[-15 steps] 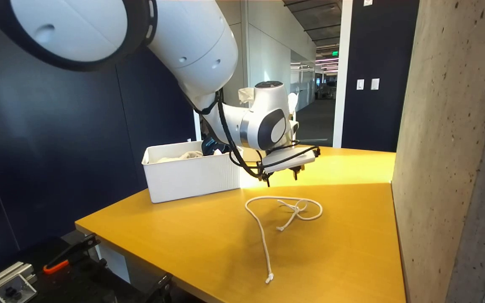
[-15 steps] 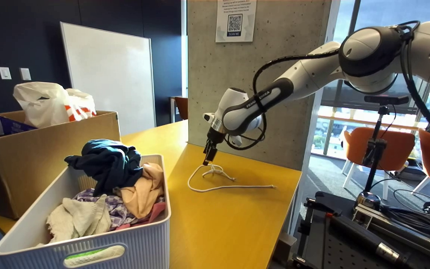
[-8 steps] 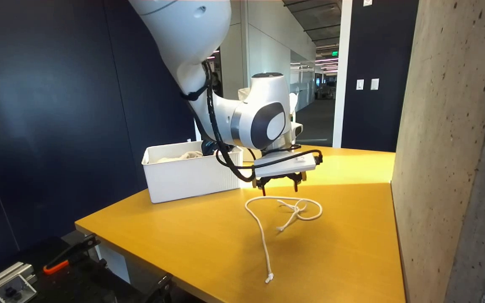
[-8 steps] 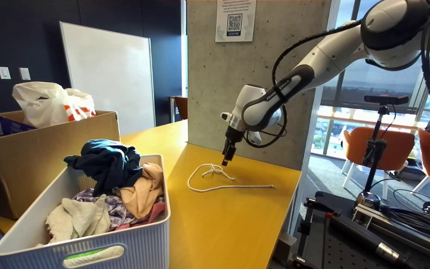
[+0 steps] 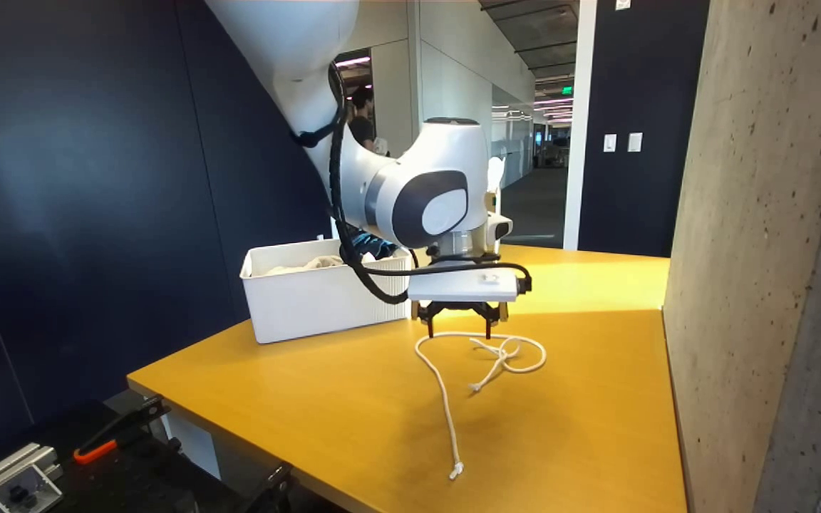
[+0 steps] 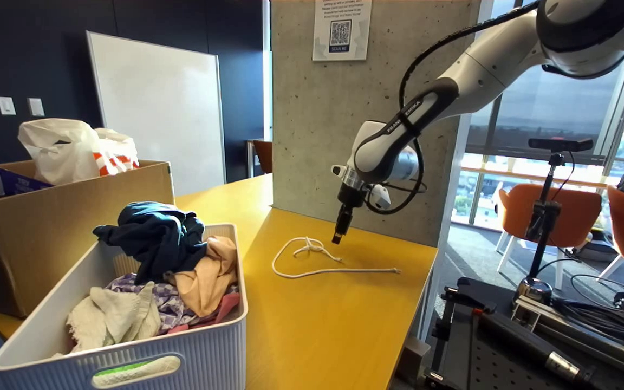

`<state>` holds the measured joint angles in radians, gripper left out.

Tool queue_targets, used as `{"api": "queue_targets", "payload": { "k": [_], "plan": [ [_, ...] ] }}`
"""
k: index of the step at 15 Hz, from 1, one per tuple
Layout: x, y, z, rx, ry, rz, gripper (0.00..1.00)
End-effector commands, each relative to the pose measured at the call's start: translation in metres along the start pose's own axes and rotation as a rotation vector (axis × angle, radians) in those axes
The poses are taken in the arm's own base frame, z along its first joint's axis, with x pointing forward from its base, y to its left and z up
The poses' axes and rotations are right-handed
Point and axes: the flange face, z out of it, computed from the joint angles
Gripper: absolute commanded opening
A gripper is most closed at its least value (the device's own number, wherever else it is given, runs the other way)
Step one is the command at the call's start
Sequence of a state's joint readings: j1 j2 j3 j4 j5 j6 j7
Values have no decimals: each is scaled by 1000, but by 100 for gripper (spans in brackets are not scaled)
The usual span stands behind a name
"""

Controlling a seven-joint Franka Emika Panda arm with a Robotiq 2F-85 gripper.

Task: Remove the white rope from the white basket and put it on the table

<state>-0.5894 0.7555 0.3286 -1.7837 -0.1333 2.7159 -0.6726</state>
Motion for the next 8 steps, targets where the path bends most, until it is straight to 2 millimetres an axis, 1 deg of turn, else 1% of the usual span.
{"api": "queue_targets", "payload": {
  "k": [1, 5, 8],
  "plan": [
    [-10, 10, 8, 33, -33, 49, 100],
    [-19, 26, 18, 48, -61, 103, 100],
    [-14, 39, 30, 55, -93, 125, 100]
  ]
}}
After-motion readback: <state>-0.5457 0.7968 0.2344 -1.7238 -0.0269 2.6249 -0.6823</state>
